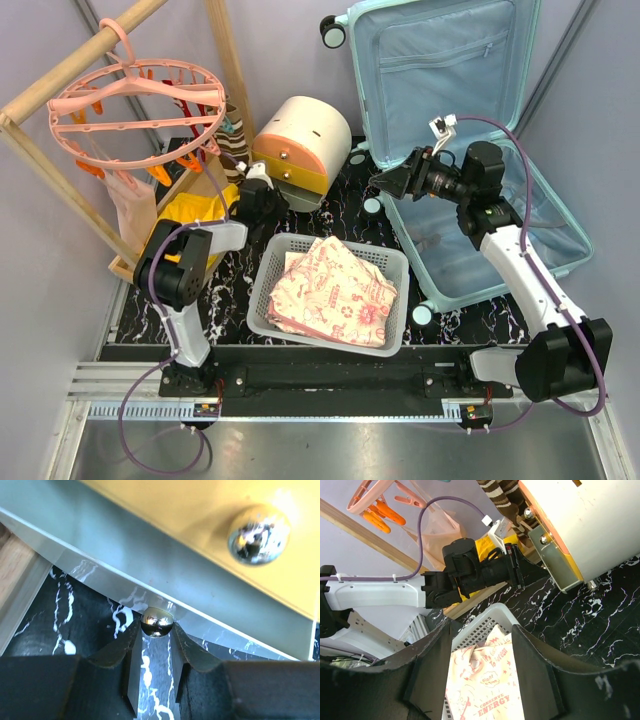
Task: Open, take out, and arrange the luggage
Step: Open the drawer in the storage box, then pick up the personal item from the luggage.
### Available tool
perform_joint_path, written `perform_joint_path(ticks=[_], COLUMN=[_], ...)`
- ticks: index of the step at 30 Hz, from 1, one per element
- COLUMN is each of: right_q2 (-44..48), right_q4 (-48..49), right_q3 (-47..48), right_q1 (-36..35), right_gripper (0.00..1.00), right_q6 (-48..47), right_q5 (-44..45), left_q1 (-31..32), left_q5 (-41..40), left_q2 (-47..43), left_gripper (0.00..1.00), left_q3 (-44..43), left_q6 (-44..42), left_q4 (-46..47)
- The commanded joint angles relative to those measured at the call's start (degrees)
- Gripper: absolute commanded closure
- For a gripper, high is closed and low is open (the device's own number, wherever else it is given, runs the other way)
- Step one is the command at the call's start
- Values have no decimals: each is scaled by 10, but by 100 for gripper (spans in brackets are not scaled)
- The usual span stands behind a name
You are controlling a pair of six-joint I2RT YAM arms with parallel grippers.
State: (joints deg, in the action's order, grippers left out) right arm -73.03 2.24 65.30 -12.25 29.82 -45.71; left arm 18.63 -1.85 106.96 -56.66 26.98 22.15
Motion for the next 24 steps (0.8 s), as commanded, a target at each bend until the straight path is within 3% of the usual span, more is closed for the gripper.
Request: perform_joint_path(ticks=[1, 11, 12, 14, 17, 24], right_q2=[4, 15, 17, 18, 11, -48], right_q4=[35, 40, 33, 1, -20, -19], right_q3=[-5, -31, -31, -25, -22, -40], right_q1=[2, 1, 1, 0, 14, 143], right_gripper=[41, 39, 39, 38, 36, 36], right_q6=[-2, 9, 8, -5, -6, 52], right_q5=[-8, 40, 54, 98, 138, 195], left_q1=[4, 8, 9, 11, 12, 23], left_q5=[1, 1, 0, 0, 0, -7], left_q2=[-46, -66, -69, -76, -98, -163], left_gripper=[88, 85, 82, 62, 47, 30], left_q3=[21, 51, 52, 58, 73, 96], left_q6=[-2, -6, -8, -11, -23, -75], left_q4=[34, 36, 37, 35, 42, 29])
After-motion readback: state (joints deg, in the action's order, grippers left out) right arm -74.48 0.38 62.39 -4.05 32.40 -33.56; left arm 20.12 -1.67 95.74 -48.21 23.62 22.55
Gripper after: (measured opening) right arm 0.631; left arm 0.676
